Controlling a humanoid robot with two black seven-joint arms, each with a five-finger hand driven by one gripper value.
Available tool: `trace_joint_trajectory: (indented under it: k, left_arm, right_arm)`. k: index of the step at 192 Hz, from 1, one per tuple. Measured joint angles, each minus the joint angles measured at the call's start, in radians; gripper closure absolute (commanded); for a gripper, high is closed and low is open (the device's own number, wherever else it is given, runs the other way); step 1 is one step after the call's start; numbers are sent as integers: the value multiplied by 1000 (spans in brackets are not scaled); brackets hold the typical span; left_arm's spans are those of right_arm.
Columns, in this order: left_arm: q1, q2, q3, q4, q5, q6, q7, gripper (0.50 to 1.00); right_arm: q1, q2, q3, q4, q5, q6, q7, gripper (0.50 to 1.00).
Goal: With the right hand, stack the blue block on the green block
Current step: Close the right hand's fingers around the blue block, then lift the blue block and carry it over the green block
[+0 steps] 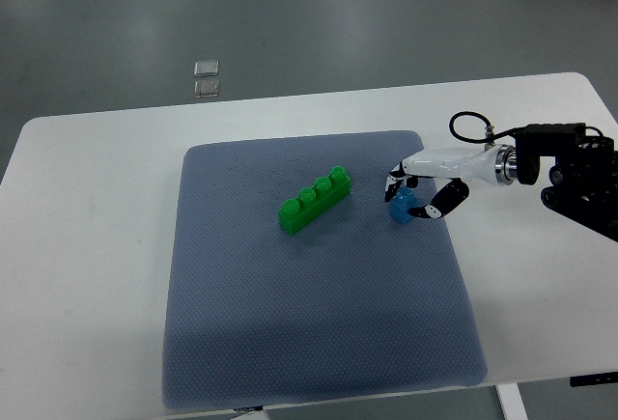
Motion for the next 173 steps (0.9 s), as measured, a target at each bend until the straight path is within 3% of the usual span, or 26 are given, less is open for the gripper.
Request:
trace_joint_trajectory:
  k: [105,173]
  left_arm:
    - [0,0,0,0,0,0,0,500]
    - [0,0,0,0,0,0,0,500]
  right_arm:
    - [119,7,30,3,48,12,31,951]
    - [167,113,30,3,126,27,22,951]
